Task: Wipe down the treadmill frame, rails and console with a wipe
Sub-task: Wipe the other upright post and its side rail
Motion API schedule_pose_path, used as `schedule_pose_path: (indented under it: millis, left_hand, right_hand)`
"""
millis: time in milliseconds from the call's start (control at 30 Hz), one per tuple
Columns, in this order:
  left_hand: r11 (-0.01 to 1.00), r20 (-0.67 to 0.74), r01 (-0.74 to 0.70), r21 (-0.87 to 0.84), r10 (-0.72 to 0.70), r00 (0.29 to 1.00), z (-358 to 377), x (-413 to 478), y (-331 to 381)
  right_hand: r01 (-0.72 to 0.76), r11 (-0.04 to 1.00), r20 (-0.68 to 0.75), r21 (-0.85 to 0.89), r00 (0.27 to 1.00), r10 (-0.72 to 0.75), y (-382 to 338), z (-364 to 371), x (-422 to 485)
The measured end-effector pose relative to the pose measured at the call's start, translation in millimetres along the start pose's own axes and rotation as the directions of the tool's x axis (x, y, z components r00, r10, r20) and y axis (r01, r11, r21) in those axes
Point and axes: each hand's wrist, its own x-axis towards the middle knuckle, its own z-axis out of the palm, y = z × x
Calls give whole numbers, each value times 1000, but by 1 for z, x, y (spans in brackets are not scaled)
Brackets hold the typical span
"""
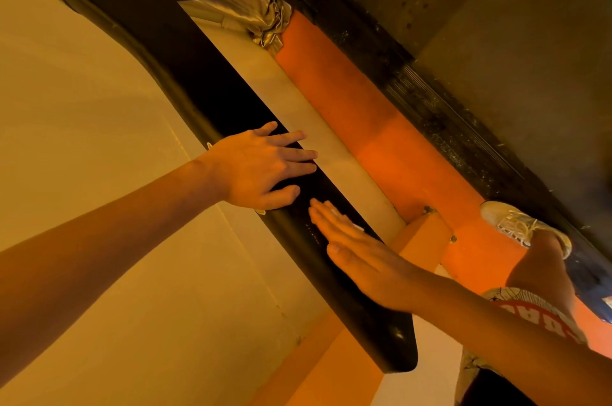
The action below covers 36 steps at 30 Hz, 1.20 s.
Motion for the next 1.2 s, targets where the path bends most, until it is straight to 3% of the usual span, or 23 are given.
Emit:
schedule_pose_path:
  millis: [133, 333, 500, 667, 867, 1000, 1200]
  left_hand:
    - [999, -67, -24, -37, 21, 998, 0, -1, 0]
    - [1000, -85, -9, 2, 9, 996, 2, -1, 1]
    - [1000, -103, -16, -2, 16, 995, 2, -1, 1]
    - [1000, -79, -14, 4, 14, 997, 0, -1, 3]
    - [999, -141, -41, 14, 43, 989, 4, -2, -2]
    - [999, -148, -45, -1, 44, 988, 2, -2, 0]
    - [999, -152, -47, -12, 45, 987, 3, -2, 2]
  right_hand:
    - [61, 998, -1, 5, 998, -61, 4, 0, -4]
    - [-28, 999, -21, -44, 999, 27, 21, -14, 6]
    - [71, 997, 13, -22, 997, -70, 4, 2, -6]
    - [-83, 996, -62, -22, 995, 82, 31, -16, 8]
    - [39, 999, 9, 9, 999, -40, -4, 7, -12]
    - [8, 998, -2, -68, 1000, -9, 10, -11, 2]
    - [24, 1000, 8, 5, 1000, -24, -16, 9, -14]
